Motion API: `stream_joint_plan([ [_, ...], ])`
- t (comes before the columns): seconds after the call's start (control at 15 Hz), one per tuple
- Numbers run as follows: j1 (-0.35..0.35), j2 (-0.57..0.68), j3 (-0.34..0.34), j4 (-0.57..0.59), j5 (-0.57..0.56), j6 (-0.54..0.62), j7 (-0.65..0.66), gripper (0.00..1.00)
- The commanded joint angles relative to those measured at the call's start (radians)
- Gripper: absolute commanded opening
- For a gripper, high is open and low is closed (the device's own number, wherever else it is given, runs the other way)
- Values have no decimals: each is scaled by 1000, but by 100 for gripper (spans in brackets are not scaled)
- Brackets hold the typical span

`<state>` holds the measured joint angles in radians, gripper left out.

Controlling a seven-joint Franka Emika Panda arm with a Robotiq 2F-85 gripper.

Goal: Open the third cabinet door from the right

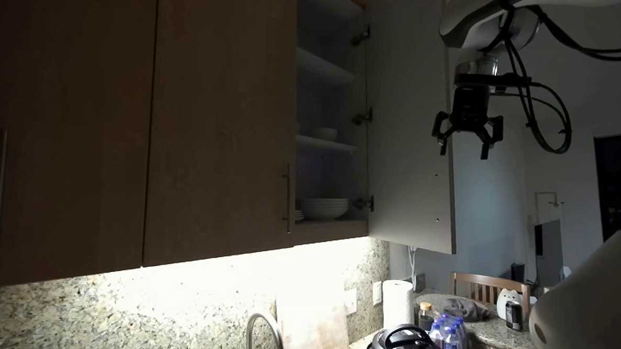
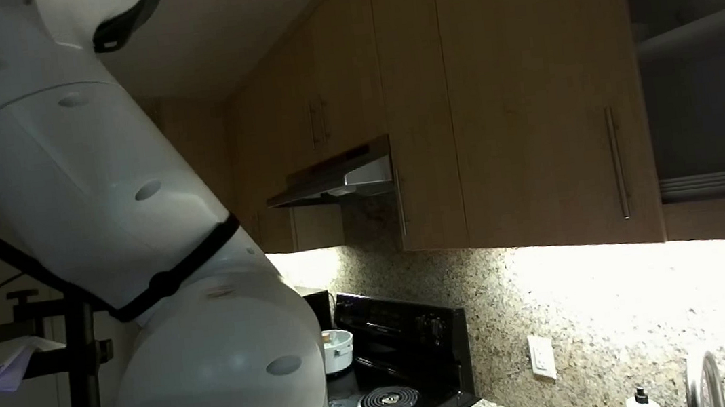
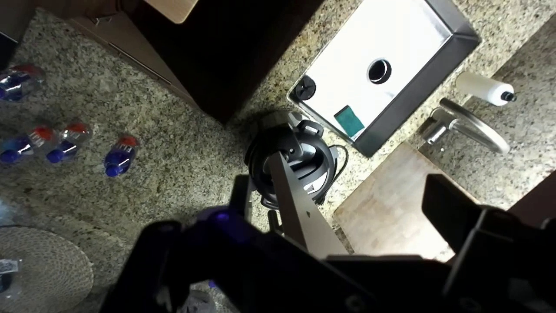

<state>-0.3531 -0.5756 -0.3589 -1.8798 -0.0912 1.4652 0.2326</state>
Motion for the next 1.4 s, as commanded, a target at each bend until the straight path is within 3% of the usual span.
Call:
stream_joint_plan([
  [0.0,-20,-114,76,-103,-31,-8,8,100],
  [0.47,14,-228,194,-193,-35,8,29,100],
  [1.33,196,-147,384,-102,-73,-15,-40,100],
])
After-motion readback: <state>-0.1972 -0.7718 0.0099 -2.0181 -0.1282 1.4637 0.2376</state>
